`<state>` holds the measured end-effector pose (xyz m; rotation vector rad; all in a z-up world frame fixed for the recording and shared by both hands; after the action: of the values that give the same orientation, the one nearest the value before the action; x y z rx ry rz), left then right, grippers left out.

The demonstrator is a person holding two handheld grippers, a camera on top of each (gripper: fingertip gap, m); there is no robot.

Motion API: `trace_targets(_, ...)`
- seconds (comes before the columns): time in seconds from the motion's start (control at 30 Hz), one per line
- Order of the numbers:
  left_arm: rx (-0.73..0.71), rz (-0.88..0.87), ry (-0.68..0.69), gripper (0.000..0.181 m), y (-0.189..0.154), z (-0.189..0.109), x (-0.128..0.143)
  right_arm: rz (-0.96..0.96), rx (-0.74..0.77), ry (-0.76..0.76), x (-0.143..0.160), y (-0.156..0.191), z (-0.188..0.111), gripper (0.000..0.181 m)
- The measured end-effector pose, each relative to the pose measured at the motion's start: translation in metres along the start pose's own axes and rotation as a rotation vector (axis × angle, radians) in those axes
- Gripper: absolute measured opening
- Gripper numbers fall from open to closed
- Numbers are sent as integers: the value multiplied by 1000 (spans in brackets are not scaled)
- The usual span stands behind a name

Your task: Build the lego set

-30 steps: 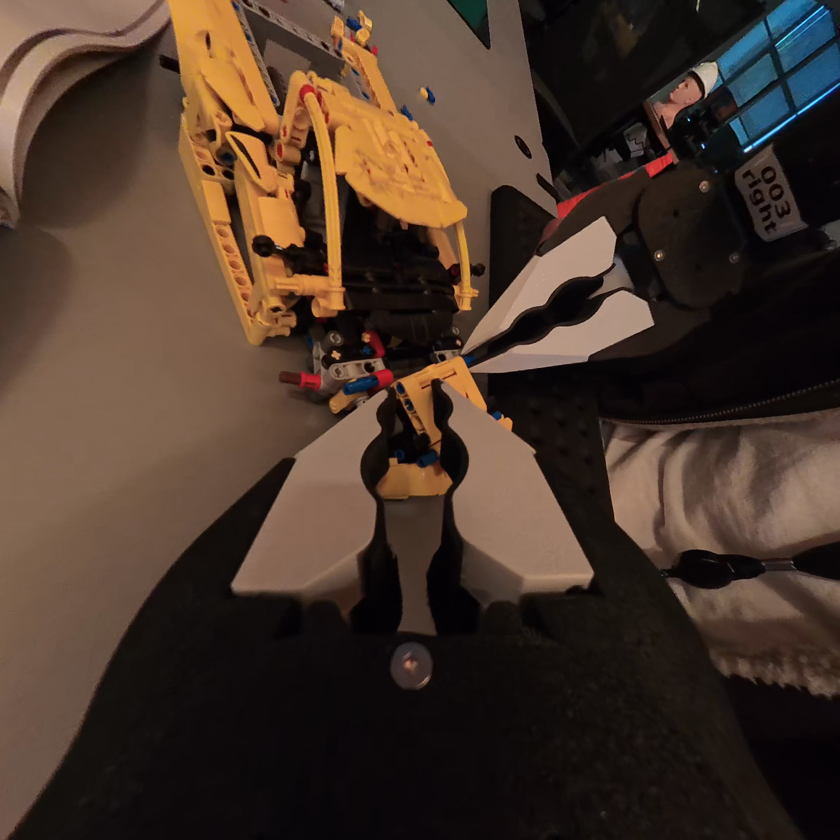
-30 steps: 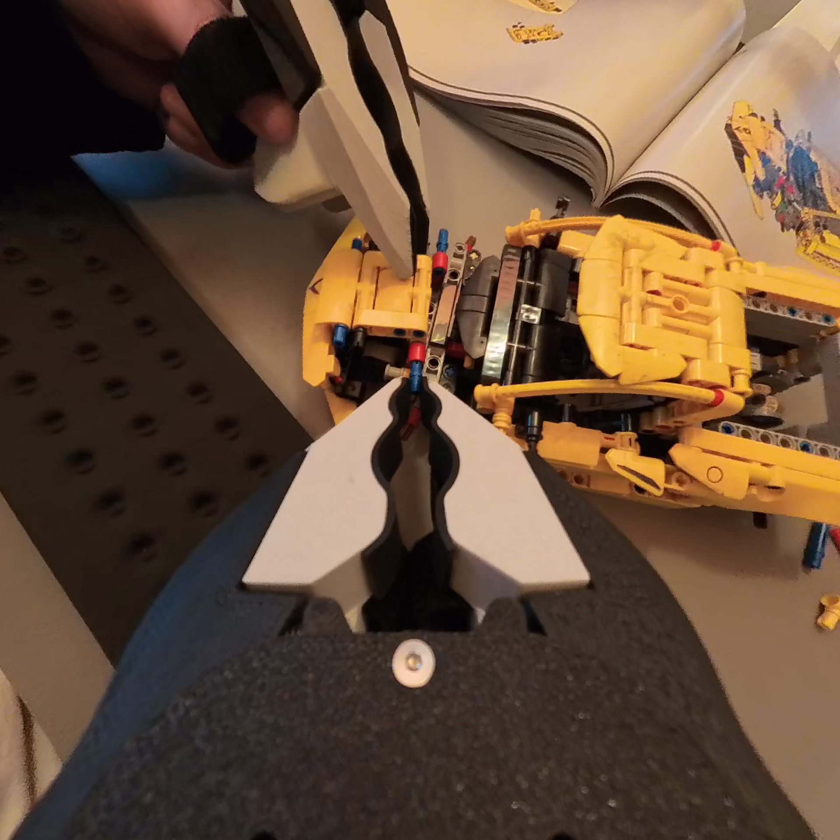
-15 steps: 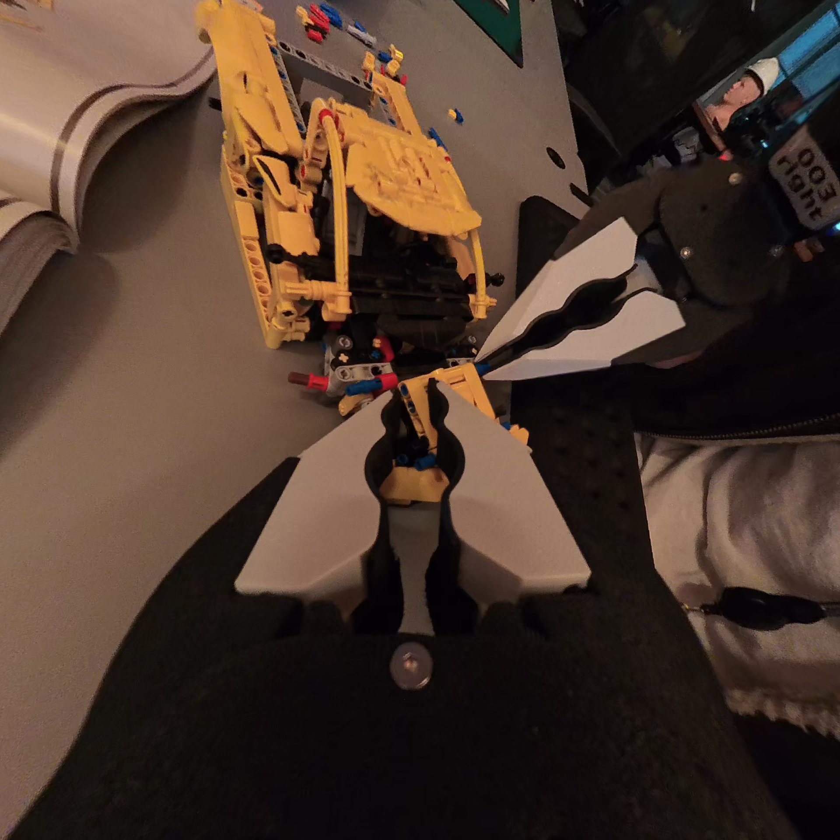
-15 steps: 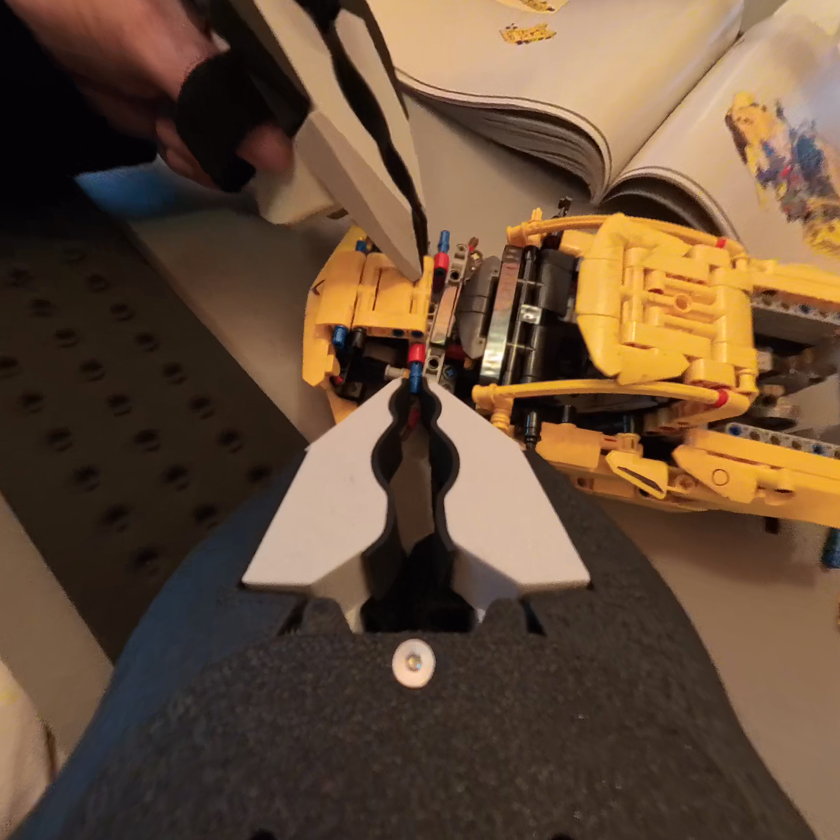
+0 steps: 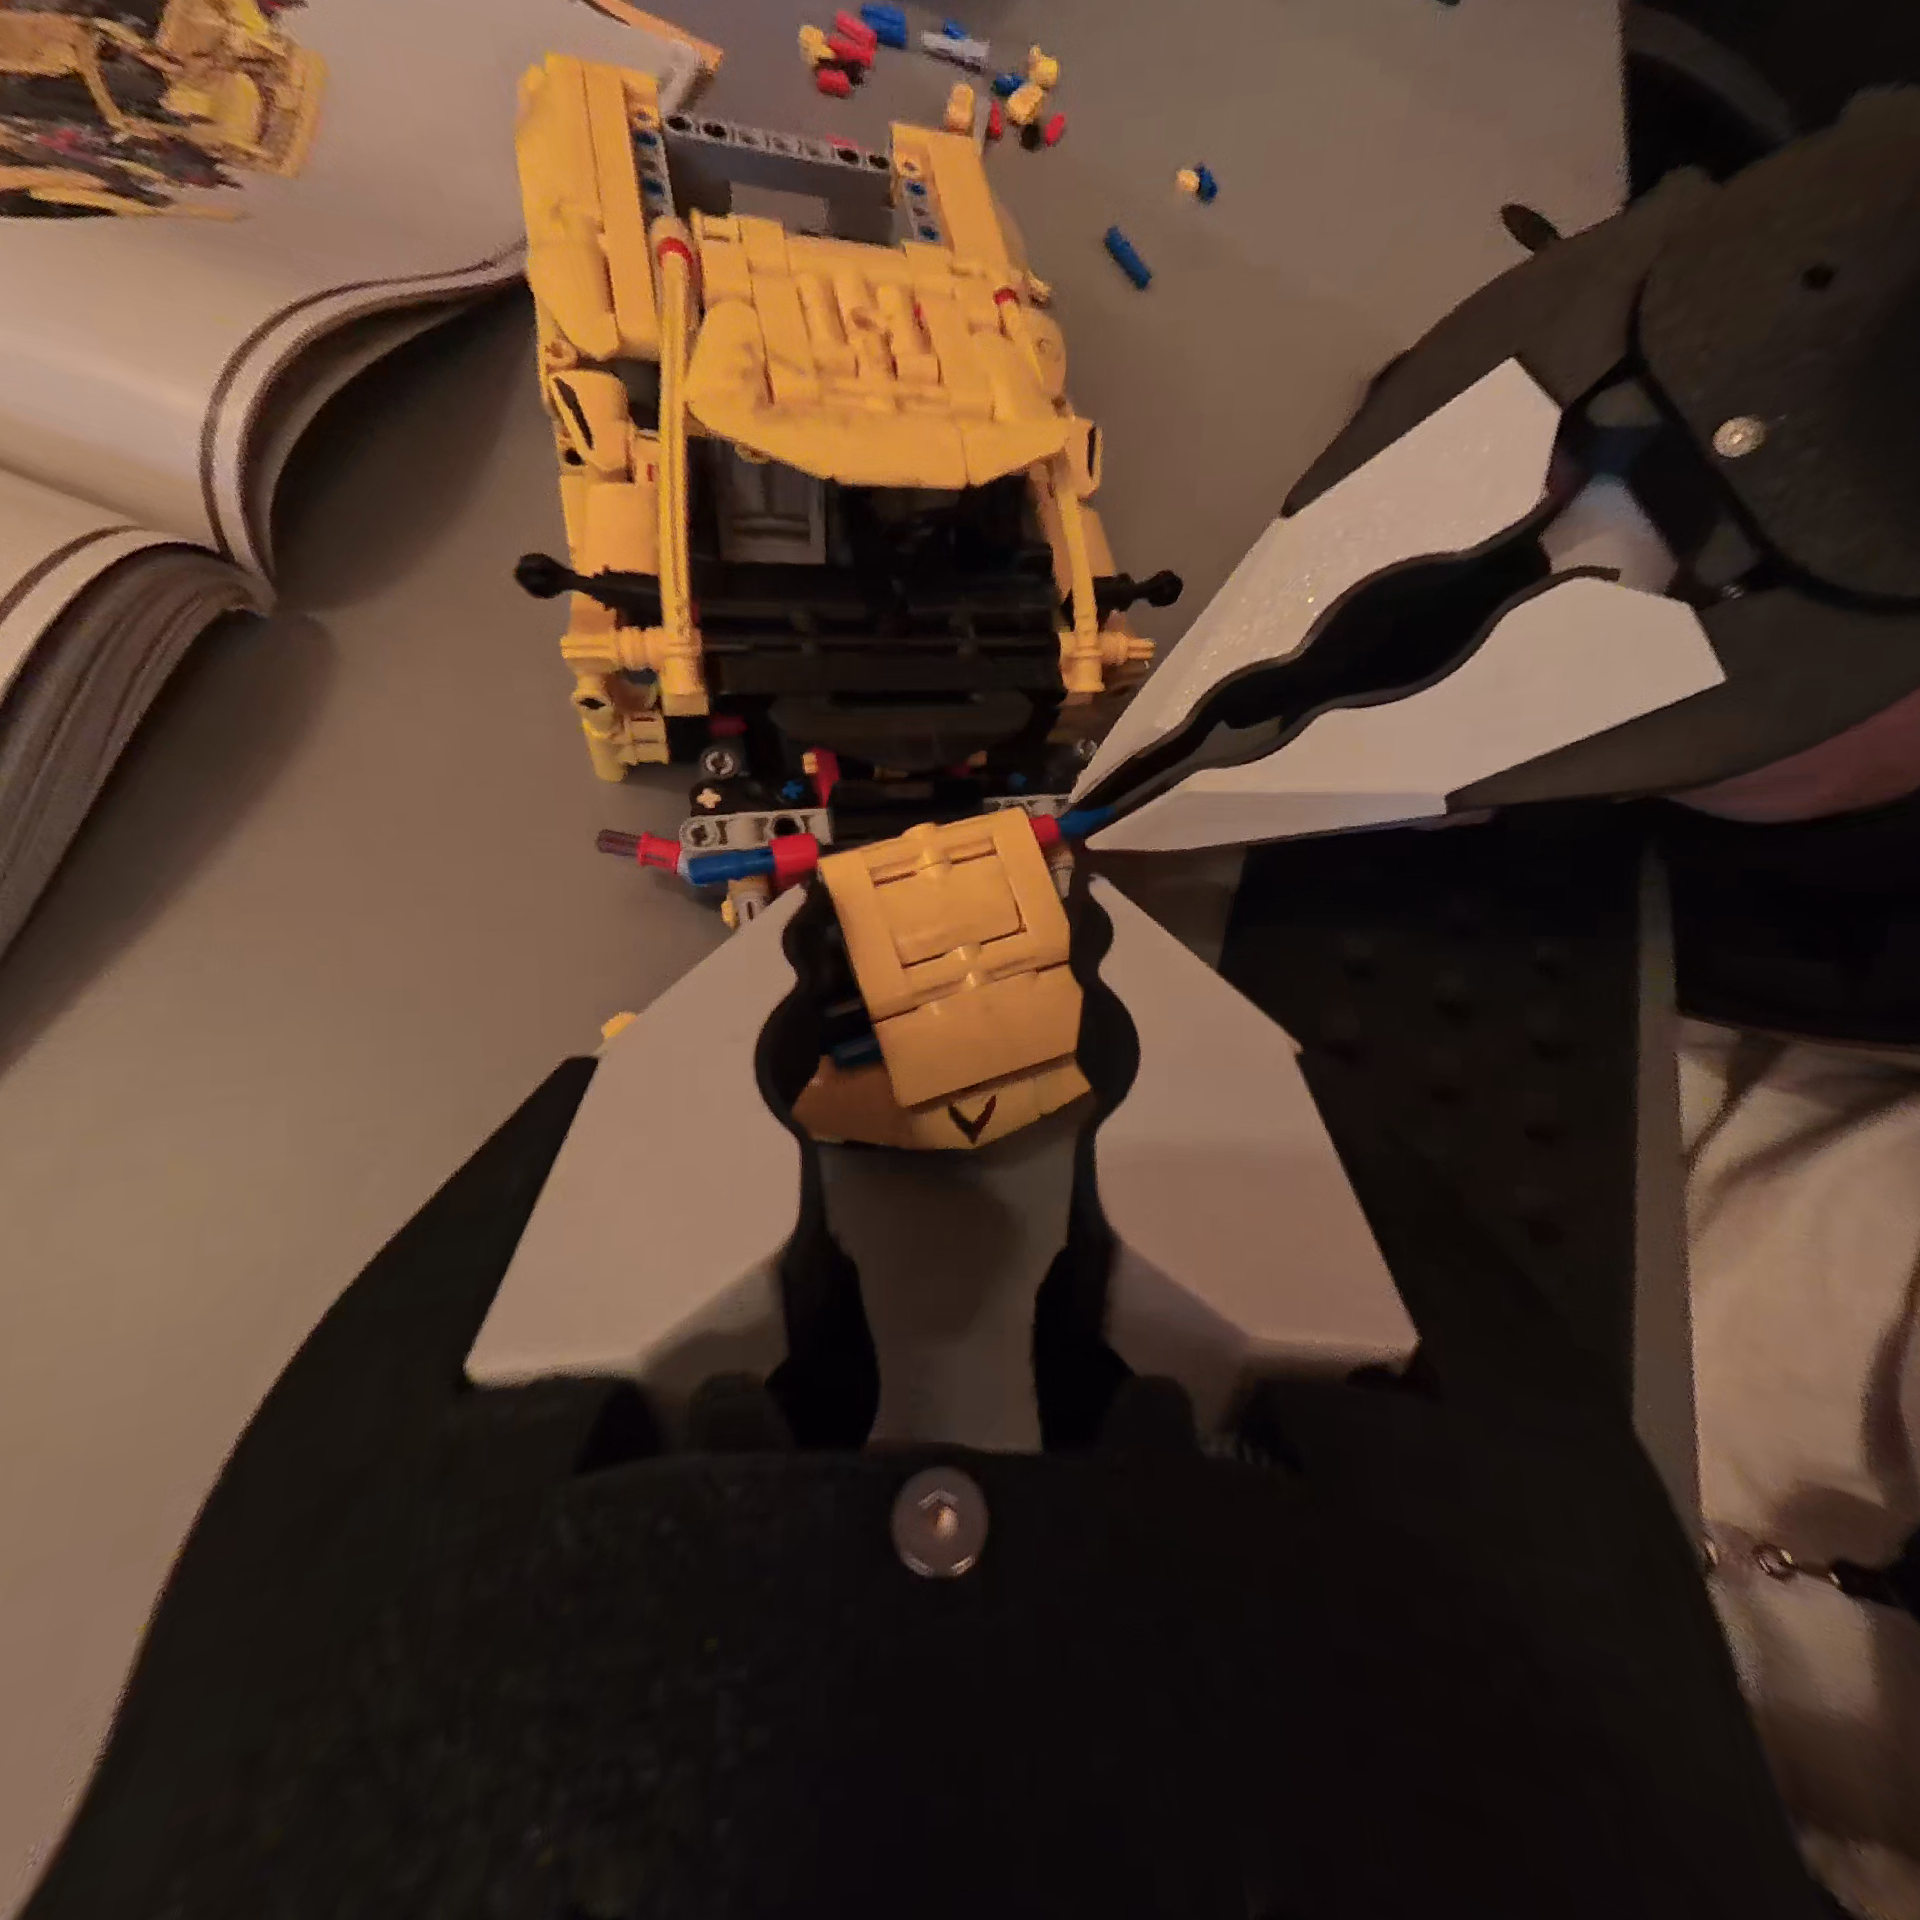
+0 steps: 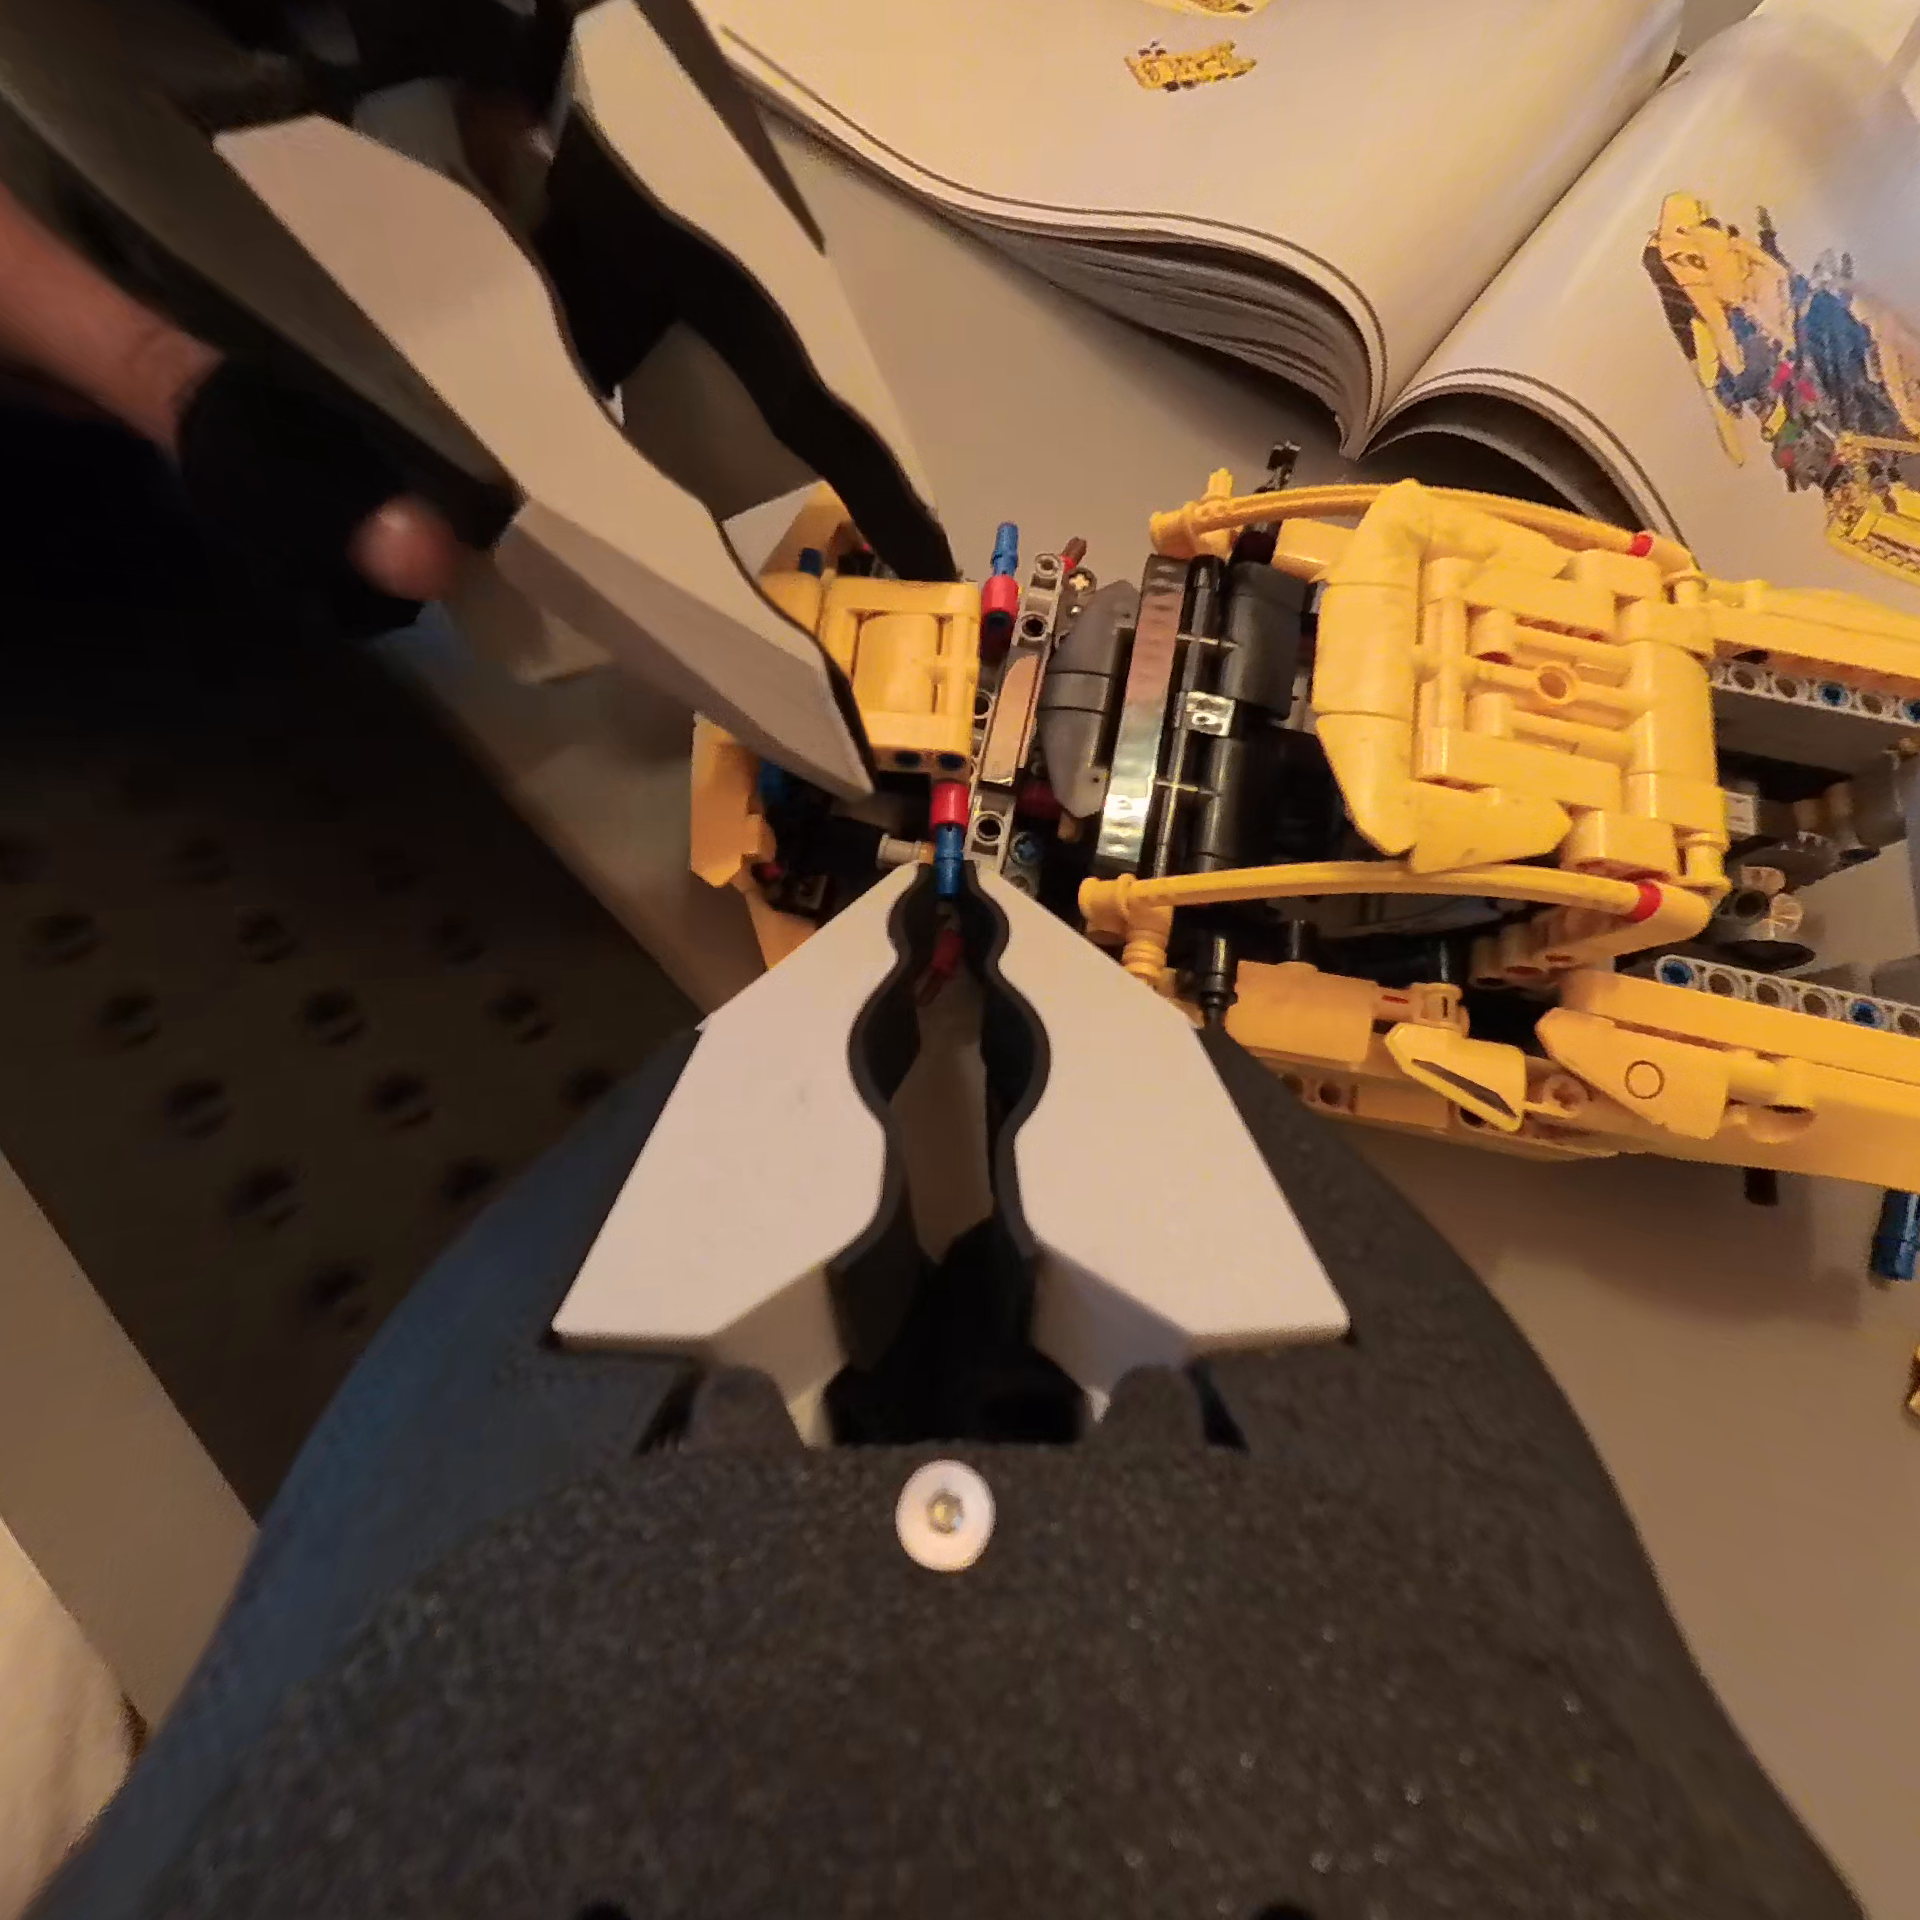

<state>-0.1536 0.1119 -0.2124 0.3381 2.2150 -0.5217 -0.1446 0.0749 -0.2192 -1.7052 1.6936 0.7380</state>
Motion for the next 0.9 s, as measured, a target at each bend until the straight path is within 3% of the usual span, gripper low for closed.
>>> trace_targets(0.17,-40,9,6,45,2,3,0,-3,41,11,-1,0,1,3)
trace_targets(0.4,-202,162,-18,44,6,5,-5,157,46,42,-3,-1,3,3)
trace_targets(0.57,-144,189,-5,44,6,5,-5,18,8,77,-6,10,9,3)
trace_targets(0.9,-16,169,3,45,5,4,-3,14,-95,22,-3,8,4,4)
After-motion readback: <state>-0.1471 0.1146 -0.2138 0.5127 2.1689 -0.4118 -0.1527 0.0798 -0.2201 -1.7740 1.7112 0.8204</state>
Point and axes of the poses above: each gripper's, where its closed fingertips meet, z out along the fingers, x out of its underside, y = z × x across the jaws, the point moved 1 cm from there along -z, back along the fingers
